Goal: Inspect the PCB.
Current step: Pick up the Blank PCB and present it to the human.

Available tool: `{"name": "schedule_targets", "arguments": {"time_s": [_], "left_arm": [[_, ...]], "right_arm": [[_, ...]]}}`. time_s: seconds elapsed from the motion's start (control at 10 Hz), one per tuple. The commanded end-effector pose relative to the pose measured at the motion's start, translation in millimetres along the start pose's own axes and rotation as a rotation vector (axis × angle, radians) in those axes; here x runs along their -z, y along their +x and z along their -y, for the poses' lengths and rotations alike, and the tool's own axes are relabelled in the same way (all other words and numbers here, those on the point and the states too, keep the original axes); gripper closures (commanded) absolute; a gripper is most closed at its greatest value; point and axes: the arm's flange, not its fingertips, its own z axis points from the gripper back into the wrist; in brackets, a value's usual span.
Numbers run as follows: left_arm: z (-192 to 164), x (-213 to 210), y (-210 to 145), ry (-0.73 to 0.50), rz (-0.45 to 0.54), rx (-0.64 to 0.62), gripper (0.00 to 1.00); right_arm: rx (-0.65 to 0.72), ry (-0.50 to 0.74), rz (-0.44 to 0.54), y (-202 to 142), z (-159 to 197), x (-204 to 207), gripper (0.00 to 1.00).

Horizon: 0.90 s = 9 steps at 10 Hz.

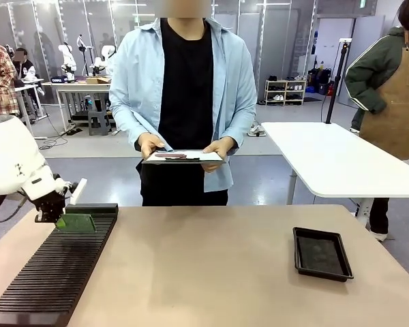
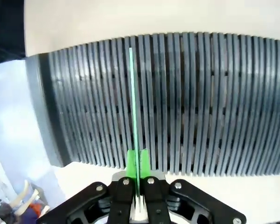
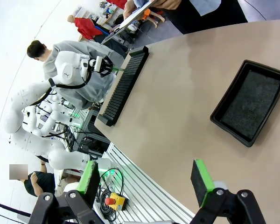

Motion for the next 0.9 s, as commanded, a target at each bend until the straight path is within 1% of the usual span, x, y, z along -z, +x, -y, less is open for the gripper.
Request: {"name": "schedule_targets", "arguments": {"time_s": [0.0, 0.1, 0.2, 0.3, 0.4, 0.5, 0.6, 0.7, 0.8], "left_arm": [[13, -35, 1, -0.003, 0.026, -0.075, 1.00], [16, -40, -1, -0.039, 0.049, -0.110, 1.00], [18, -41, -3, -0.071, 0.081, -0.174, 1.00], [18, -46, -5, -0.134, 0.202, -0.278, 1.00], [16, -53, -8, -0.211, 0.351, -0.447, 1.00], [14, -53, -13, -0.270, 0.447, -0.570, 1.00], [10, -48, -16, -0.354, 0.537, -0.730, 1.00], [6, -37, -17, -0.442, 0.686, -0.838, 1.00], [3, -29, -15, -0.481, 0.768, -0.917, 1.00]], "right_arm": [[-0.021, 0.010, 0.007, 2, 0, 0, 0.00], [-0.021, 0.010, 0.007, 2, 0, 0, 0.00], [-0.021, 0.010, 0.007, 2, 0, 0, 0.00], [-0.021, 0.010, 0.007, 2, 0, 0, 0.00], [-0.021, 0.010, 0.007, 2, 0, 0, 0.00], [-0.021, 0.010, 0.007, 2, 0, 0, 0.00], [-0.021, 0.010, 0.007, 2, 0, 0, 0.00], [-0.021, 0.010, 0.007, 2, 0, 0, 0.00], [-0.021, 0.010, 0.007, 2, 0, 0, 0.00]]}}
